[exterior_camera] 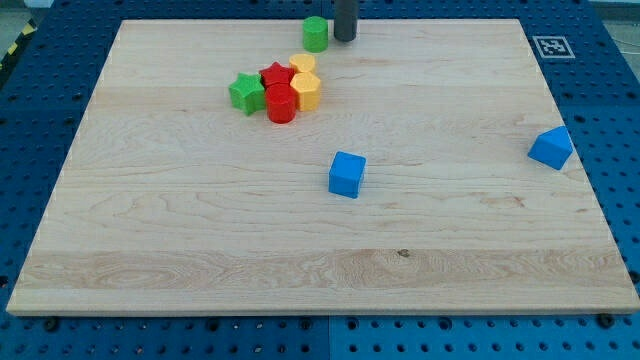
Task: Keep the green circle on the top of the red star
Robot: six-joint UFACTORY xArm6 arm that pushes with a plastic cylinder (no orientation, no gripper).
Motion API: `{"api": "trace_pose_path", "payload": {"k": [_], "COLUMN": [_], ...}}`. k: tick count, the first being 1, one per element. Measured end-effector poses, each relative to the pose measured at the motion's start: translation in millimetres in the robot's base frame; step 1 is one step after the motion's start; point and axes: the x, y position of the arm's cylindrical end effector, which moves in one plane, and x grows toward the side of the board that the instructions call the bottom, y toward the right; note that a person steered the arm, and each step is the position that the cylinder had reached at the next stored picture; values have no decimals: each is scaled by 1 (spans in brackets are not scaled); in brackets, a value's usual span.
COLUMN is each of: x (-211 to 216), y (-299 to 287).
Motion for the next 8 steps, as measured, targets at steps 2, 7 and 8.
{"api": "trace_pose_path", "payload": {"k": [2, 7, 8], "x": [3, 34, 26], "y": [-70, -39, -26]}}
